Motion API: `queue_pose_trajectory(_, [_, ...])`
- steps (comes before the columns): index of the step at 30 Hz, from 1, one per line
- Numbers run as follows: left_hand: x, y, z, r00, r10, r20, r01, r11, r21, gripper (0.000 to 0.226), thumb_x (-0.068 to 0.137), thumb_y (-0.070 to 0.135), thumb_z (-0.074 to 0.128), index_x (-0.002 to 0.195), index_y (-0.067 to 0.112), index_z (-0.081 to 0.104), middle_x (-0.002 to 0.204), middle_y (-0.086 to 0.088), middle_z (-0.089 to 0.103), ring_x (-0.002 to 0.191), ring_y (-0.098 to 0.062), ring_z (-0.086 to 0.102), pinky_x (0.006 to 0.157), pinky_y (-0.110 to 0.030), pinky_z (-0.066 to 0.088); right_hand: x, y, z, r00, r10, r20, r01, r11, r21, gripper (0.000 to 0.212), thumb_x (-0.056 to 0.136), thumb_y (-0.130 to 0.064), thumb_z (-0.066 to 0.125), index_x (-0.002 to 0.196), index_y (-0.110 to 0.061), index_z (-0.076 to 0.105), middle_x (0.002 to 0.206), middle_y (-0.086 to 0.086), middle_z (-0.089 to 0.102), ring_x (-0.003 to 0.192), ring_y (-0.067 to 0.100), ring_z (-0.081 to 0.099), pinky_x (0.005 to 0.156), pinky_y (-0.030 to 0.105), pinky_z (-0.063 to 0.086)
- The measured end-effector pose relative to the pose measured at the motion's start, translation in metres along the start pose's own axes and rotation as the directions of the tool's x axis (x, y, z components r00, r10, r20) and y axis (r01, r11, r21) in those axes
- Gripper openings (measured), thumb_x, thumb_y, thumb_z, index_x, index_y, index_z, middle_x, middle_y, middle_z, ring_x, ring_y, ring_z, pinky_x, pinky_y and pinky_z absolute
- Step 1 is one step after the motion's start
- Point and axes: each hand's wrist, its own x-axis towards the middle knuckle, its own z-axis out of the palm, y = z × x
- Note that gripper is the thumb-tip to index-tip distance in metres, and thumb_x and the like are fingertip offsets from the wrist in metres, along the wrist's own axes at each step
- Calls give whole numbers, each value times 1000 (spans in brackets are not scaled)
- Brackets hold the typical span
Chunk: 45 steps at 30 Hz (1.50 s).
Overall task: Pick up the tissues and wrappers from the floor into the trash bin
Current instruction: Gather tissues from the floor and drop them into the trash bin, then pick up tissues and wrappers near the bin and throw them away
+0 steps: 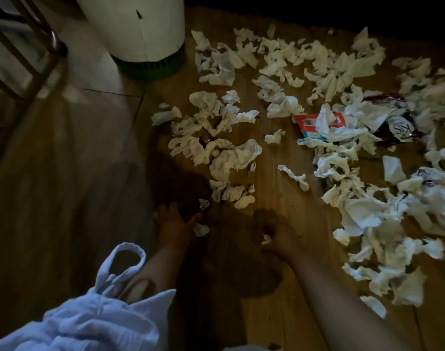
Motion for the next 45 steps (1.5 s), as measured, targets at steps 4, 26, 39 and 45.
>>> queue_pose_trajectory(4, [-5,-3,6,998,34,-53,-39,994,-100,26,89,4,51,114,4,59,129,-17,48,117,-33,48,90,-32,39,9,-13,-13,988,-79,-133,87,995,56,24,82,-8,64,106,-9,67,114,9,63,106,22,58,79,19,35])
queue_pose_trajectory(26, [-33,5,-4,938,325,122,-281,917,-284,26,90,19,59,114,21,47,96,17,53,92,-5,57,61,-6,39,27,-33,4,913,-192,-360,276,940,198,15,81,-6,66,95,-9,68,107,5,62,99,21,59,74,21,43])
queue_pose_trajectory(39, [17,58,19,906,399,142,-372,910,-183,40,87,10,61,126,6,55,137,-14,50,127,-35,44,106,-43,38,31,-14,-20,893,-85,-442,243,918,314,32,77,-12,73,108,-10,67,107,12,66,98,20,62,83,25,48])
queue_pose_trajectory(45, [13,57,29,884,455,108,-464,881,92,41,91,25,55,132,20,54,150,-1,36,143,-26,17,111,-29,24,28,-9,-18,905,-31,-425,215,894,392,35,76,-12,74,110,-11,67,113,9,67,103,19,62,88,24,45])
